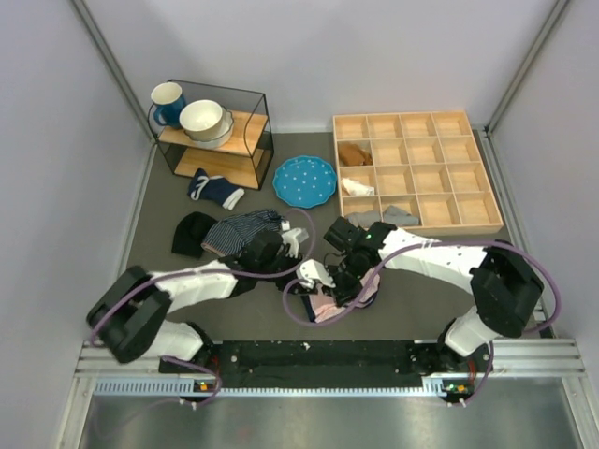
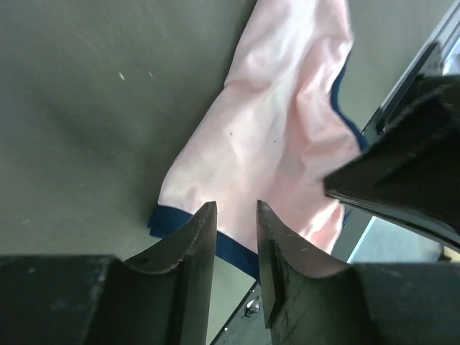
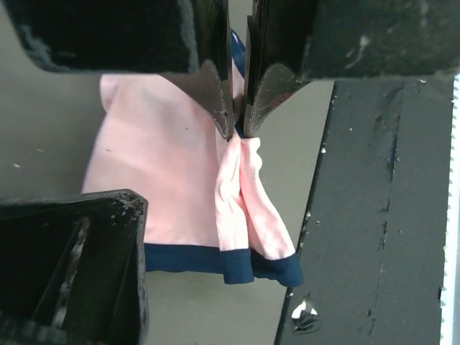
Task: Roll the underwear
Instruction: Fold the underwear at the center of the board.
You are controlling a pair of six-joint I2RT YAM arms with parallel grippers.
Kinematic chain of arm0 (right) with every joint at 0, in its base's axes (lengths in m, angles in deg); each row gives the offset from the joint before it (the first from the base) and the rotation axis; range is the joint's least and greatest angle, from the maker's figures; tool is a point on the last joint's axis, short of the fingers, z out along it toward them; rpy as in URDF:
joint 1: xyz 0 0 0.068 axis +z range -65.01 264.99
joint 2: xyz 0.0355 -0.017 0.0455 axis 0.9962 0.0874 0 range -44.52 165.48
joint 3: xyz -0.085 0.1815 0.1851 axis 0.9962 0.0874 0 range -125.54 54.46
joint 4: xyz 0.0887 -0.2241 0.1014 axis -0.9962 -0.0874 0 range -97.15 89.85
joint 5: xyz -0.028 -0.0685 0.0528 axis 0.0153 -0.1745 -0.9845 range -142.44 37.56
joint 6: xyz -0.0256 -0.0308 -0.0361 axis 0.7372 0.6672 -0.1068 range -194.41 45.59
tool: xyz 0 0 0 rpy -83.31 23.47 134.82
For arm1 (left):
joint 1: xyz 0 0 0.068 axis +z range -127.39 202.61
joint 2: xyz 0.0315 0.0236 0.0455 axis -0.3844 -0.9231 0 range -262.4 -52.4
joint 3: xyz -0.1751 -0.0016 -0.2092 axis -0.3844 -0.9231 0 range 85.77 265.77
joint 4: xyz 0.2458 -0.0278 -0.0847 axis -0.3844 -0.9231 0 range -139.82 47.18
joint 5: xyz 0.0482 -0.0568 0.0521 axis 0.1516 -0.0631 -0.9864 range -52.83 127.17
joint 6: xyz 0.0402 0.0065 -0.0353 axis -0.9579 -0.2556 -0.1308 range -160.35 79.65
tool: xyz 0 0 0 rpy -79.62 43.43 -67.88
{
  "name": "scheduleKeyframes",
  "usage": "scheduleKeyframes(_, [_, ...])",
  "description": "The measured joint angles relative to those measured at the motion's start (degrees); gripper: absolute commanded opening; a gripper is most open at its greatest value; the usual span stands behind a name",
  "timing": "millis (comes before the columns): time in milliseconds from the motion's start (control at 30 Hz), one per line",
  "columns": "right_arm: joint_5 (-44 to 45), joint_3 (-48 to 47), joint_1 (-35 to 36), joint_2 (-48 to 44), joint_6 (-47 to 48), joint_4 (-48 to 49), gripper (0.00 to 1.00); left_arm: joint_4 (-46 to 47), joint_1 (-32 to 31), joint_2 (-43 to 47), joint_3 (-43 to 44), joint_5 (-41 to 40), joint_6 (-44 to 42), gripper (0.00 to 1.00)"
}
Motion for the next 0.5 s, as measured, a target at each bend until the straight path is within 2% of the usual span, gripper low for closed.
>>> scheduleKeyframes(67, [-0.4,-1.3,-1.1,0.5,0.7,-0.8,0.04,-0.9,1.0,5.7,-0.7,-2.5,0.0,0.42])
scheduleKeyframes(267, [-1.0,-6.4,-2.6,5.1,1.4,-2.1,0.04,-1.8,5.0,21.8,-4.7,-9.6,-0.1,0.43])
scheduleKeyframes(500, [-0.9,-10.5,-3.6,11.9,1.3,-3.3,0.04,-3.9,5.8,29.8,-10.9,-12.4,0.2,0.44])
